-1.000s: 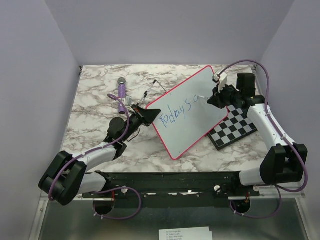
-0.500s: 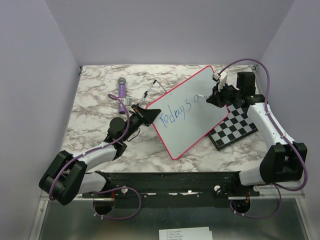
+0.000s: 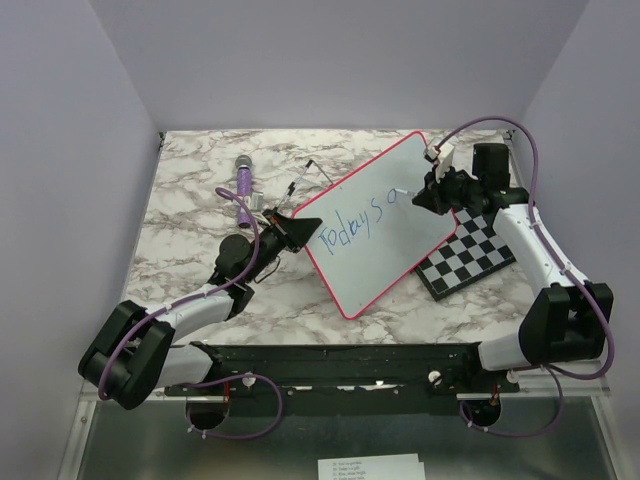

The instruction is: Write a sentence on the whiteboard

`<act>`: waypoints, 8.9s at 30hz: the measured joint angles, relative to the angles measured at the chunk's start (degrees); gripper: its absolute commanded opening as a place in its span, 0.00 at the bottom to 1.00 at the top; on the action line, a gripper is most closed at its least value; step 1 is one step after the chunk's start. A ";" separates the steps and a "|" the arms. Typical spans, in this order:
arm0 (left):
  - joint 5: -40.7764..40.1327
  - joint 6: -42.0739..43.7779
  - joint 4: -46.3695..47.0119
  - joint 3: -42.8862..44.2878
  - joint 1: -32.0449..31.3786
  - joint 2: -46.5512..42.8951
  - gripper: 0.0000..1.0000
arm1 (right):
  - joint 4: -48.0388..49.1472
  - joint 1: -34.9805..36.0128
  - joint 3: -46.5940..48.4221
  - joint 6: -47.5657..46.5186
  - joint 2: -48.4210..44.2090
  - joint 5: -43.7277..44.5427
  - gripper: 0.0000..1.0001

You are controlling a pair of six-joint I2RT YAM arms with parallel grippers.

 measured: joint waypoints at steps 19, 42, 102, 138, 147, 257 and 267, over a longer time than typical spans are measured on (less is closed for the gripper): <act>-0.02 -0.20 -0.15 0.00 0.07 -0.02 0.00 | -0.66 -1.95 -4.13 -1.09 -2.45 3.72 0.01; 1.57 1.99 0.20 0.02 0.00 -0.31 0.00 | 3.13 -8.13 -7.52 2.29 -13.07 -2.36 0.01; 4.13 2.16 -0.59 0.39 0.33 -0.55 0.00 | 9.57 -9.97 -6.64 4.07 -2.38 -5.64 0.01; 4.15 2.10 -1.14 1.22 0.42 -0.13 0.00 | 2.23 -9.73 -5.70 -4.42 -2.25 -6.45 0.01; 4.20 2.12 -1.14 1.22 0.42 -0.13 0.00 | 2.71 -9.73 -4.85 -2.34 -2.16 -5.40 0.01; 4.28 1.44 -0.59 1.22 0.48 0.70 0.00 | 6.45 -9.60 -4.55 2.14 -1.36 -1.90 0.01; 4.17 1.20 -0.63 1.22 0.48 0.70 0.00 | 6.21 -9.62 -2.25 3.04 -0.48 0.46 0.01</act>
